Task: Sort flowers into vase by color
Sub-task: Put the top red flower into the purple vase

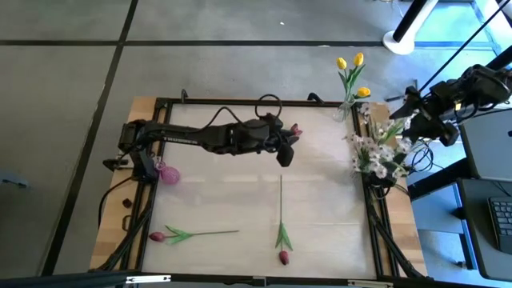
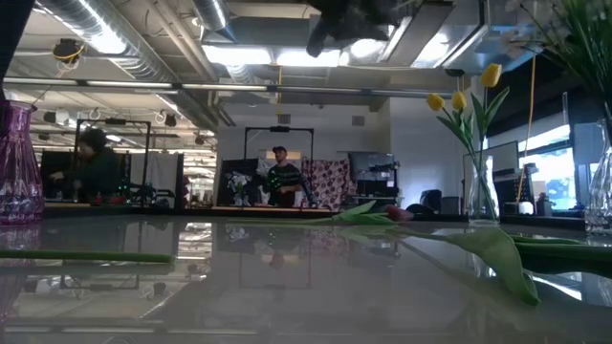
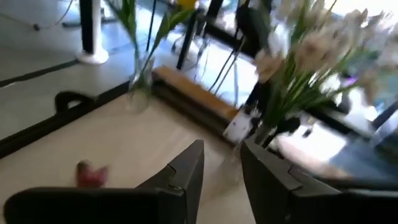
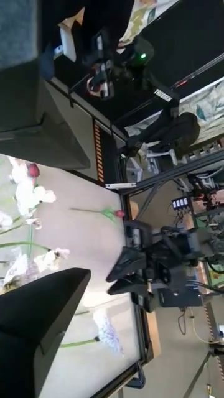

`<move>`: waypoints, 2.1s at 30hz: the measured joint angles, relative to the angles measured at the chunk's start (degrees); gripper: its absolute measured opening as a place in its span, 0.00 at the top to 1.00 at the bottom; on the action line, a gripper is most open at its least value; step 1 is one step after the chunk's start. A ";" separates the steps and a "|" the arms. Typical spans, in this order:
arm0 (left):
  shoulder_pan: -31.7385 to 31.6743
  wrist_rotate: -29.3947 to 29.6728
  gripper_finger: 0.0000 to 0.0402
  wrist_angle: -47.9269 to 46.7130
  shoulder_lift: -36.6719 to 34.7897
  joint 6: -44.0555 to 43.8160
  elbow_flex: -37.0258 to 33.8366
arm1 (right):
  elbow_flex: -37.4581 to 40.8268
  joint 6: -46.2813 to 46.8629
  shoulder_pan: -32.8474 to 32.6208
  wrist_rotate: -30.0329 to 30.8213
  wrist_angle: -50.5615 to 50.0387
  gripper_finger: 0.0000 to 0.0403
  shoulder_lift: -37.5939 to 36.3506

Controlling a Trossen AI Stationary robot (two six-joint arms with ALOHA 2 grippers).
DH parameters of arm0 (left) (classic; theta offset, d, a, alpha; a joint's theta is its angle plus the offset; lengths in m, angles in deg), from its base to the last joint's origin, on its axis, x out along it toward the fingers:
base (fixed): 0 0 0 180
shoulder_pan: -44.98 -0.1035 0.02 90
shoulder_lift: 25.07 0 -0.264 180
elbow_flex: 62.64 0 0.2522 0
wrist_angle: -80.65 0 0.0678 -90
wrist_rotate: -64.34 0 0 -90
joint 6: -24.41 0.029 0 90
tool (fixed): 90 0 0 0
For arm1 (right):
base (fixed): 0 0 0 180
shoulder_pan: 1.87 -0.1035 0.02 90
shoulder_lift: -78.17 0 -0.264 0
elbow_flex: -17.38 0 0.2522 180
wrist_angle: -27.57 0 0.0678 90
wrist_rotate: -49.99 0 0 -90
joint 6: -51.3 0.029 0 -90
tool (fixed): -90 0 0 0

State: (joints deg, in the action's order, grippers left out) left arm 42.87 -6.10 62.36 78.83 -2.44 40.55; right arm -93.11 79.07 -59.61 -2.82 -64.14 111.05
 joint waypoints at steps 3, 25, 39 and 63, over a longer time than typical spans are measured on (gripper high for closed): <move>-0.82 1.38 0.77 -5.73 0.00 0.25 0.00 | 0.00 -1.23 0.02 2.26 1.14 0.33 0.00; -2.75 0.01 0.71 -10.50 0.00 -0.53 0.00 | 9.79 24.04 0.00 -23.13 -5.73 0.33 -0.09; -1.26 0.55 0.71 -10.50 0.00 -1.29 0.00 | 1.95 16.33 0.00 -25.65 10.62 0.33 -0.24; 5.39 4.49 0.71 7.99 -0.02 3.43 0.00 | 8.84 -10.55 0.00 -22.41 12.72 0.66 -0.15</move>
State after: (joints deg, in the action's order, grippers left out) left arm 48.26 -1.61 70.34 78.81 0.99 40.55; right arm -84.27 68.52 -59.61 -25.23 -51.42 110.90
